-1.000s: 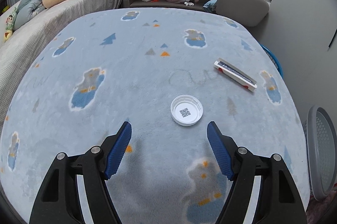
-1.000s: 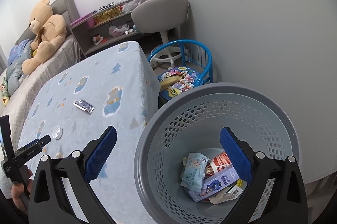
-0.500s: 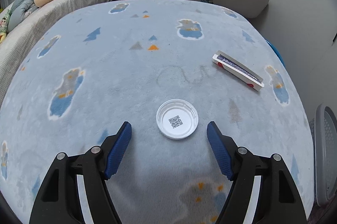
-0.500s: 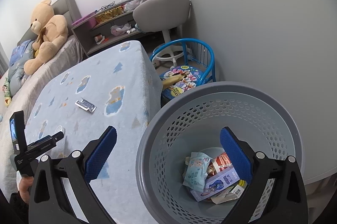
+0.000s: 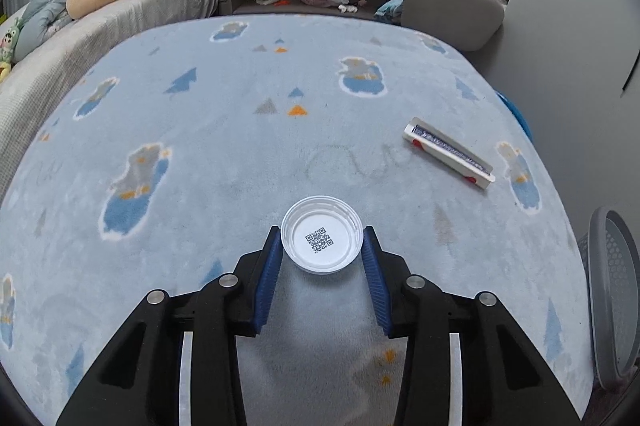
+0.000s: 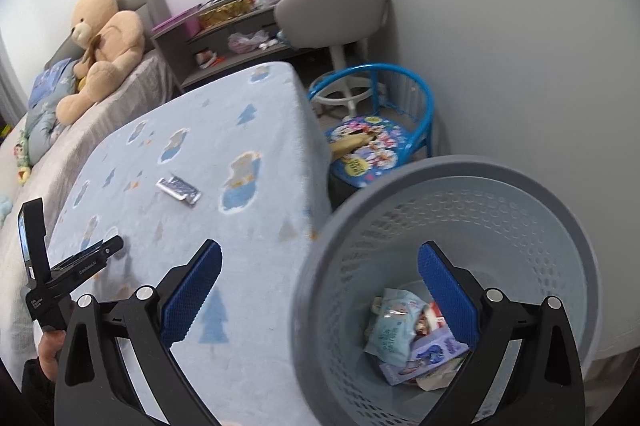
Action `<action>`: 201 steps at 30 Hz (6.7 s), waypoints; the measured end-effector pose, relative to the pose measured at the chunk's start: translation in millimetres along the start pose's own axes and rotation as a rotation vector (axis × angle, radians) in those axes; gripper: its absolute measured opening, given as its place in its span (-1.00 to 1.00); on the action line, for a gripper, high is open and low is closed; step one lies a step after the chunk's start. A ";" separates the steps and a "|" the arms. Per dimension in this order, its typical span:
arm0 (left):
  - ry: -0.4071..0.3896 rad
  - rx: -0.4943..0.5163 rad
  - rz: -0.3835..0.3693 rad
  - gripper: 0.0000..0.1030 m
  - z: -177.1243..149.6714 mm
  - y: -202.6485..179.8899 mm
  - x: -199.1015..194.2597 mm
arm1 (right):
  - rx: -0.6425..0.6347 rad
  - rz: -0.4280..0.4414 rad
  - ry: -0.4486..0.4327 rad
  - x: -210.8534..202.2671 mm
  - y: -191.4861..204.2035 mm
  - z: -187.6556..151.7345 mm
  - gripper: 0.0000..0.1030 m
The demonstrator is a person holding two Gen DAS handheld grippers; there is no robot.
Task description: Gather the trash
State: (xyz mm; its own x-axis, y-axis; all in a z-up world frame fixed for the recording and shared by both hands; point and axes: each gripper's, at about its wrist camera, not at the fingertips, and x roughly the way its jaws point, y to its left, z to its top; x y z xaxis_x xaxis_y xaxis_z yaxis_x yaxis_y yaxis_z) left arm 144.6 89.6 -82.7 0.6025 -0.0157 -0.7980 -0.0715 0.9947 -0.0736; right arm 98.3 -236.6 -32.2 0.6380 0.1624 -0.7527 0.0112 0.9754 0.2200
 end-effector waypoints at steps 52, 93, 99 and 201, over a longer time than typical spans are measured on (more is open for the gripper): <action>-0.094 -0.042 0.015 -0.24 9.1 25.9 -54.9 | -0.293 0.177 0.153 97.6 149.6 8.8 -0.66; -0.020 0.383 -0.315 -0.24 -50.2 -233.2 -89.9 | 0.205 -0.107 -0.008 -60.3 -113.1 -80.9 -0.66; -0.012 0.434 -0.347 -0.24 -50.7 -271.2 -79.0 | 0.250 -0.121 -0.016 -61.4 -129.5 -84.7 -0.66; -0.056 0.438 -0.233 0.56 -54.7 -290.3 -95.8 | 0.305 -0.117 -0.118 -86.9 -141.2 -81.4 0.76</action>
State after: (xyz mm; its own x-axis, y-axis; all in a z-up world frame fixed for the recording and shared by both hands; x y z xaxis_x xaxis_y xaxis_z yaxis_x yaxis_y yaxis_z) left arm 64.2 -203.3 -17.6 0.6053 -0.2486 -0.7562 0.4035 0.9147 0.0222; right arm -21.4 -376.4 -48.3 0.7035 0.0166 -0.7105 0.3075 0.8942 0.3253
